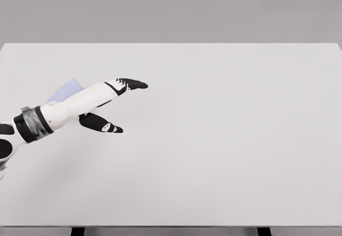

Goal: Flip the cup with left arm and place it on the table

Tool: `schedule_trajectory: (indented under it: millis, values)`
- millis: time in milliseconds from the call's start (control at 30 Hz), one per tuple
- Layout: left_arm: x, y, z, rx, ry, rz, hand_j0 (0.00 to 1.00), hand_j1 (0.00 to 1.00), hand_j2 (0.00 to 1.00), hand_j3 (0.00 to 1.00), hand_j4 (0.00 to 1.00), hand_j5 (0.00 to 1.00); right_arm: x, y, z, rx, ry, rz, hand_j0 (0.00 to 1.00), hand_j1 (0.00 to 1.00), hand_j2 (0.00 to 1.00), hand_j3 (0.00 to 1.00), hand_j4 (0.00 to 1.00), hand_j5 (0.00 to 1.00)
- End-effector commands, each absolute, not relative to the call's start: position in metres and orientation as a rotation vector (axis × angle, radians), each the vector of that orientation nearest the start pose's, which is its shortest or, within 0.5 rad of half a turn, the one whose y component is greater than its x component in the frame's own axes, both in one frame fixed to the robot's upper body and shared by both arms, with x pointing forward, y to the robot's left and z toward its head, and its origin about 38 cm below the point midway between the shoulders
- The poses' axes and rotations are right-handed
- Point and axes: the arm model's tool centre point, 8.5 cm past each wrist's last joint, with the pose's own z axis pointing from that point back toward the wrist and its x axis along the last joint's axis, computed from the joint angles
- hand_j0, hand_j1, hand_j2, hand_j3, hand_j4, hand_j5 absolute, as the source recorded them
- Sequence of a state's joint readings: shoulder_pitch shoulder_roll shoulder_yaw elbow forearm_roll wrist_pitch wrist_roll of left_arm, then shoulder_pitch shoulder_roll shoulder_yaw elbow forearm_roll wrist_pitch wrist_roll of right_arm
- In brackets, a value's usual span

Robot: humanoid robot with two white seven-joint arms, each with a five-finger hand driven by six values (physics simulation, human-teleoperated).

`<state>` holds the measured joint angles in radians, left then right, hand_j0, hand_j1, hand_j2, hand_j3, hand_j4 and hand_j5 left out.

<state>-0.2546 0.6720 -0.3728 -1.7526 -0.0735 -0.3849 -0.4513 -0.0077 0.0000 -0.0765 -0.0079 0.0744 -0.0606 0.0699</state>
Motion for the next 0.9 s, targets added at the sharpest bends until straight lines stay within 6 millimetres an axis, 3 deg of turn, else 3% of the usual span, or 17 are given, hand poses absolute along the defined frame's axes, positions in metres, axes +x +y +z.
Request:
schedule_trajectory:
  millis: [0,100,200,267,400,433,500,567,700,800,867]
  values:
    - [0.367,0.246,0.194,0.002,-1.777,-1.514,1.00,1.00,1.00,1.00,1.00,1.00,0.015,-0.266,-0.262,-0.018,-0.081,0.005,1.00,1.00,1.00,1.00,1.00,1.00]
    - [0.368,0.247,0.194,0.003,-1.774,-1.513,1.00,1.00,1.00,1.00,1.00,1.00,0.014,-0.266,-0.262,-0.019,-0.072,0.000,1.00,1.00,1.00,1.00,1.00,1.00]
    - [0.379,0.250,0.196,0.031,-1.640,-1.504,1.00,1.00,1.00,1.00,1.00,1.00,0.013,-0.266,-0.262,-0.019,-0.071,0.002,1.00,1.00,1.00,1.00,1.00,1.00]
    - [0.400,0.254,0.218,0.110,-1.591,-1.438,1.00,1.00,1.00,1.00,1.00,1.00,0.013,-0.266,-0.262,-0.017,-0.071,0.003,1.00,1.00,1.00,1.00,1.00,1.00]
    - [0.437,0.264,0.284,0.260,-1.521,-1.319,1.00,1.00,1.00,1.00,1.00,1.00,0.013,-0.266,-0.262,-0.017,-0.071,0.003,1.00,1.00,1.00,1.00,1.00,1.00]
    - [0.449,0.276,0.304,0.342,-1.419,-1.241,1.00,1.00,1.00,1.00,1.00,1.00,0.013,-0.266,-0.262,-0.017,-0.071,0.003,1.00,1.00,1.00,1.00,1.00,1.00]
    - [0.459,0.274,0.322,0.458,-1.378,-1.205,1.00,1.00,1.00,1.00,1.00,1.00,0.013,-0.266,-0.262,-0.019,-0.071,0.002,1.00,1.00,1.00,1.00,1.00,1.00]
    - [0.457,0.277,0.336,0.369,-1.334,-1.211,1.00,1.00,1.00,1.00,1.00,1.00,0.013,-0.266,-0.262,-0.017,-0.071,0.003,1.00,1.00,1.00,1.00,1.00,1.00]
    - [0.454,0.253,0.351,0.224,-1.266,-1.293,1.00,1.00,1.00,1.00,1.00,1.00,0.013,-0.266,-0.262,-0.019,-0.071,0.002,1.00,1.00,1.00,1.00,1.00,1.00]
    - [0.454,0.281,0.342,0.173,-1.116,-1.285,1.00,1.00,1.00,1.00,1.00,1.00,0.013,-0.266,-0.262,-0.019,-0.071,0.002,1.00,1.00,1.00,1.00,1.00,1.00]
    - [0.464,0.301,0.340,0.046,-1.035,-1.130,1.00,1.00,1.00,1.00,1.00,1.00,0.013,-0.266,-0.262,-0.019,-0.071,0.002,1.00,1.00,1.00,1.00,1.00,1.00]
